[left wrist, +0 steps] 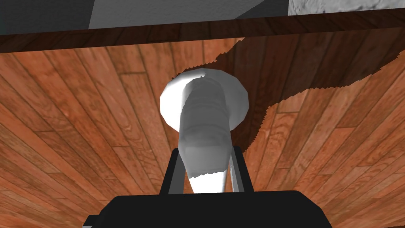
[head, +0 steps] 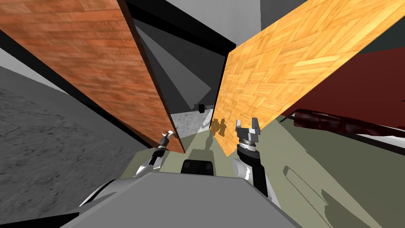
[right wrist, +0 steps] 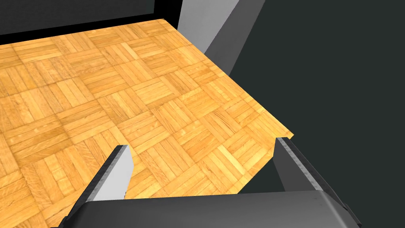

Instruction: Pull the door open

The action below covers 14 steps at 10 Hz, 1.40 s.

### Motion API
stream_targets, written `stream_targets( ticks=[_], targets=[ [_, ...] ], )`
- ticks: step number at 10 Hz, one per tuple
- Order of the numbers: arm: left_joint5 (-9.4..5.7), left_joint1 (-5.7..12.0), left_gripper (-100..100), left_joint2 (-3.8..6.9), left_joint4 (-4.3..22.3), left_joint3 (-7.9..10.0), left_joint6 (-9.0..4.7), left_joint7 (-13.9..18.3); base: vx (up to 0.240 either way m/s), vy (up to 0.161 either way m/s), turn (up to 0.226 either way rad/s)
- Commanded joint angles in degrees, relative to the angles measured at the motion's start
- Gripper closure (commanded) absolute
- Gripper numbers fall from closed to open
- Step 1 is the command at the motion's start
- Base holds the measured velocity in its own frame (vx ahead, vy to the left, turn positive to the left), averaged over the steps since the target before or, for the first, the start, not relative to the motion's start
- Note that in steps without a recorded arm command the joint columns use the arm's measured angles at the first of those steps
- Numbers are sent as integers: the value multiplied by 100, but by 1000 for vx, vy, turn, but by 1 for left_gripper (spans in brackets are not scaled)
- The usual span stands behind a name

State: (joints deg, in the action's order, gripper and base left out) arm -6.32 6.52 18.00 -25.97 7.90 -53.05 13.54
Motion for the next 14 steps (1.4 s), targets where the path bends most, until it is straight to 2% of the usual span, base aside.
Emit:
stream_targets(
  ticks=[1, 12, 14],
  targets=[
    [-8, -70, 100, 22, -186, 18, 80, -10, 126, 0, -38],
    [61, -26, 100, -8, -200, -74, 71, 5, 171, 23, -30],
    [75, 7, 100, -54, -159, -103, 38, 6, -6, 18, -25]
  ],
)
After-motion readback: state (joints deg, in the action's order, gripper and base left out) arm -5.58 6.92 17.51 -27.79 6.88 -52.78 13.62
